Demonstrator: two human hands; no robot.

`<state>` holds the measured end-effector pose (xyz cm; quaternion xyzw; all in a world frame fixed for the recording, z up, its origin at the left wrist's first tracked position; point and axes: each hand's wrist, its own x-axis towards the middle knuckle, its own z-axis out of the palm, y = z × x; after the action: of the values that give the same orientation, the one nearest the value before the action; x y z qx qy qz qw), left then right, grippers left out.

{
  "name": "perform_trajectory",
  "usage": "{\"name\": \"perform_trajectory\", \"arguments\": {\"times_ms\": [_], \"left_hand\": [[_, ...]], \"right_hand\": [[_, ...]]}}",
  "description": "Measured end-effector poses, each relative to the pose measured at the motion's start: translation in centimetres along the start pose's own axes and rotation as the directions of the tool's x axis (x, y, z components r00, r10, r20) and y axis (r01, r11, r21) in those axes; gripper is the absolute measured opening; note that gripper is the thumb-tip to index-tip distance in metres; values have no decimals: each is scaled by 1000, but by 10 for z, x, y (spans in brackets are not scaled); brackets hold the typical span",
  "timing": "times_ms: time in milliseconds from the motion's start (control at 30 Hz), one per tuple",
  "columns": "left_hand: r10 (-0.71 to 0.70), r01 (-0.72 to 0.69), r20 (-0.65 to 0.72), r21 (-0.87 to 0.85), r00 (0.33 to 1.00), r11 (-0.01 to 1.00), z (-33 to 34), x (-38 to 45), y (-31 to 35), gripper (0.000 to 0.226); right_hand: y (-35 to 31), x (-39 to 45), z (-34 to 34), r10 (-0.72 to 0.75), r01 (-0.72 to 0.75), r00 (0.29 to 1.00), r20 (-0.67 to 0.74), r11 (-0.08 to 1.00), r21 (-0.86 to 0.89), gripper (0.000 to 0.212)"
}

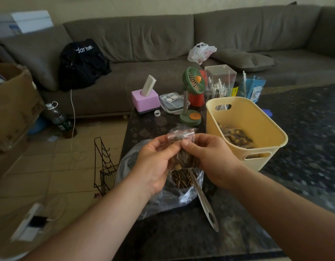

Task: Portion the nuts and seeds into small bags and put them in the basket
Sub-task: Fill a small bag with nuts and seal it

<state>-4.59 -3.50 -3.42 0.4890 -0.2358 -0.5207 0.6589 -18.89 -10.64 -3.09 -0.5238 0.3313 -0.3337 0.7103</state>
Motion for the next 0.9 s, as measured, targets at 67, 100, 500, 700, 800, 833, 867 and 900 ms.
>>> {"name": "perform_trajectory", "arguments": {"times_ms": [67,100,500,700,800,833,867,900], "left_hand": [[2,-2,11,4,1000,1000,-1,0,0,48],[-5,5,30,1,1000,1000,-1,0,1,49],[-73,67,68,89,995,994,-5,0,0,35],[-40,33,74,92,996,995,-6,1,2,31],[-45,36,85,102,995,994,-8,2,1,34],[-40,30,100,98,994,995,-9,3,1,38],[-39,28,125,92,991,995,-10,3,2,44],[-46,32,155,91,987,995,-11,2,2,50]], "right_hand": [[0,1,-1,-19,19,998,-54,1000,-5,28],[0,2,-1,-19,20,997,-70,1000,6,29],[2,2,1,-16,16,999,-47,1000,-2,19],[2,1,5,34,-35,999,16,997,66,26],[2,1,5,17,-18,1000,4,998,52,23],[2,0,5,8,-7,1000,-7,999,52,22],[1,0,5,0,1,1000,-21,998,56,22],[0,0,5,-4,6,999,-35,998,65,22]]}}
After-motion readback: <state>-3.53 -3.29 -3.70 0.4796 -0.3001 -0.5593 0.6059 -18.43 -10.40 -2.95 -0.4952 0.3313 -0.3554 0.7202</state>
